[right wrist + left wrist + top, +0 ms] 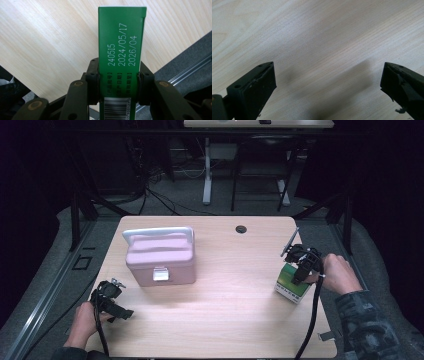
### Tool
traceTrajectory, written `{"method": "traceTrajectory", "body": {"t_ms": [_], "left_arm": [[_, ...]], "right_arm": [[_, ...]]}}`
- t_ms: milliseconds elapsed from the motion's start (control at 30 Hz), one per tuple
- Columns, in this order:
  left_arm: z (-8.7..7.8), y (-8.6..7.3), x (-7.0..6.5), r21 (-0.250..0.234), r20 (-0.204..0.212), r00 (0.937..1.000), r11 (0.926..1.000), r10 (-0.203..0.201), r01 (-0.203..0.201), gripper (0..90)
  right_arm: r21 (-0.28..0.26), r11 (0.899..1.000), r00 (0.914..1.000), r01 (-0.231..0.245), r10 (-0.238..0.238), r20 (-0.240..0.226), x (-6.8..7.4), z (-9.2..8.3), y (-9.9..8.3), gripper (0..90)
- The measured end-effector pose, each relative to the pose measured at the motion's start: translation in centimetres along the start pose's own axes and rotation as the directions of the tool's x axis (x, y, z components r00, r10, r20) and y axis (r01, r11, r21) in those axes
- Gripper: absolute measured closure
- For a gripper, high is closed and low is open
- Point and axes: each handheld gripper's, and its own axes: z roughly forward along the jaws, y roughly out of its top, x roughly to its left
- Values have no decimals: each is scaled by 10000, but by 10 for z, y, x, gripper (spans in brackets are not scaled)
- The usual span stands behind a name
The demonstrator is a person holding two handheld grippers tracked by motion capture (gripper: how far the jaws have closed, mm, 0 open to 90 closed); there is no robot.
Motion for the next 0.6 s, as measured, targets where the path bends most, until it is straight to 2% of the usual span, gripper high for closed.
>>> {"method": "traceTrajectory", "body": {"t_ms": [167,300,600], "left_arm": [[0,0,0,3,9,10000,10000,1,-1,1],[1,0,0,57,24,10000,10000,39,-39,1],[1,0,-1,76,46,10000,10000,36,-36,1]], "right_arm": [[-84,9982,9982,-596,595,-49,-12,5,-5,628],[47,9962,9962,-872,873,-79,-21,6,-7,627],[-97,9880,9879,-1541,1539,-186,-32,14,-8,626]]}}
